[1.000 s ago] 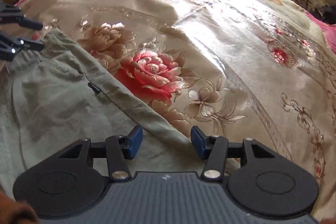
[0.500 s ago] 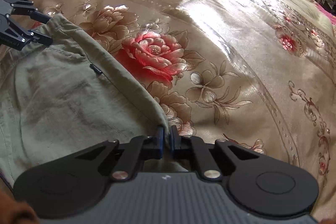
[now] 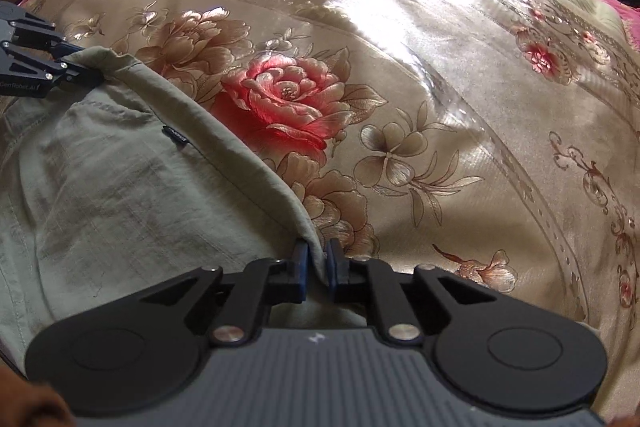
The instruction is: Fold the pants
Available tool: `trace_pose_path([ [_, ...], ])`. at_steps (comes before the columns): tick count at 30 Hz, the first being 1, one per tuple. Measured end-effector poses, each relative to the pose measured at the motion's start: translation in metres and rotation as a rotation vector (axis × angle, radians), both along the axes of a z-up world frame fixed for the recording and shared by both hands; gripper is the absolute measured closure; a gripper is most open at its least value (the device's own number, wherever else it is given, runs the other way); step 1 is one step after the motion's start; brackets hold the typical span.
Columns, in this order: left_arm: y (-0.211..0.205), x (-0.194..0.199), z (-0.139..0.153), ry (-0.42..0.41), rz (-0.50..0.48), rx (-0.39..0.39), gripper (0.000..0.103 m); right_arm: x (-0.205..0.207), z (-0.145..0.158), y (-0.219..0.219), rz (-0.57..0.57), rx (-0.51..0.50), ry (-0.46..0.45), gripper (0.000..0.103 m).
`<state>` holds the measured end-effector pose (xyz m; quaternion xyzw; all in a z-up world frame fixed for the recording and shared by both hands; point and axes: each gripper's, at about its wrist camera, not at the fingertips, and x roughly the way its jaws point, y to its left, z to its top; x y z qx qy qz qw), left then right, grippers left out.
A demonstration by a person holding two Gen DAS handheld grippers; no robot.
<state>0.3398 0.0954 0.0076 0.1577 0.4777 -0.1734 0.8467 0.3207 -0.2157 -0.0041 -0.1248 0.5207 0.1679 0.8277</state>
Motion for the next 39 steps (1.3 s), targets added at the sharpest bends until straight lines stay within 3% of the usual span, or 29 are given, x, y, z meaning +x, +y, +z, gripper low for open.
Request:
trace_pose_path([
  [3, -0.005, -0.016, 0.019, -0.063, -0.029, 0.024, 0.070, -0.013, 0.018, 0.008, 0.030, -0.033, -0.067, 0.101],
  [8, 0.013, -0.061, 0.079, -0.176, -0.060, -0.051, 0.070, -0.048, 0.085, 0.002, 0.001, 0.059, -0.202, 0.101],
  [12, 0.038, -0.126, 0.123, -0.263, -0.079, -0.108, 0.070, -0.114, 0.141, 0.001, 0.006, 0.151, -0.309, 0.101],
  [15, 0.053, -0.186, 0.130, -0.271, -0.097, -0.135, 0.070, -0.182, 0.161, 0.007, 0.030, 0.220, -0.321, 0.101],
  [19, 0.065, -0.256, 0.106, -0.221, -0.094, -0.129, 0.070, -0.263, 0.134, 0.031, 0.072, 0.278, -0.204, 0.101],
  [22, 0.068, -0.281, 0.065, -0.144, -0.056, -0.117, 0.070, -0.301, 0.075, 0.052, 0.055, 0.327, -0.028, 0.101],
  [24, 0.069, -0.290, 0.033, -0.110, -0.019, -0.080, 0.070, -0.313, 0.031, 0.063, 0.006, 0.319, 0.037, 0.100],
  [26, 0.069, -0.295, 0.017, -0.095, -0.001, -0.069, 0.069, -0.314, 0.006, 0.070, -0.042, 0.300, 0.051, 0.099],
  [30, 0.074, -0.308, 0.023, -0.151, -0.006, -0.072, 0.068, -0.311, 0.018, 0.070, -0.060, 0.300, 0.011, 0.099],
  [32, 0.074, -0.301, 0.031, -0.178, 0.005, -0.079, 0.068, -0.308, 0.027, 0.070, -0.053, 0.274, -0.023, 0.099],
  [35, 0.075, -0.280, 0.054, -0.256, 0.002, -0.081, 0.068, -0.294, 0.046, 0.062, -0.102, 0.319, -0.074, 0.100],
  [39, 0.072, -0.244, 0.091, -0.364, 0.000, -0.074, 0.068, -0.268, 0.088, 0.055, -0.145, 0.315, -0.243, 0.100],
])
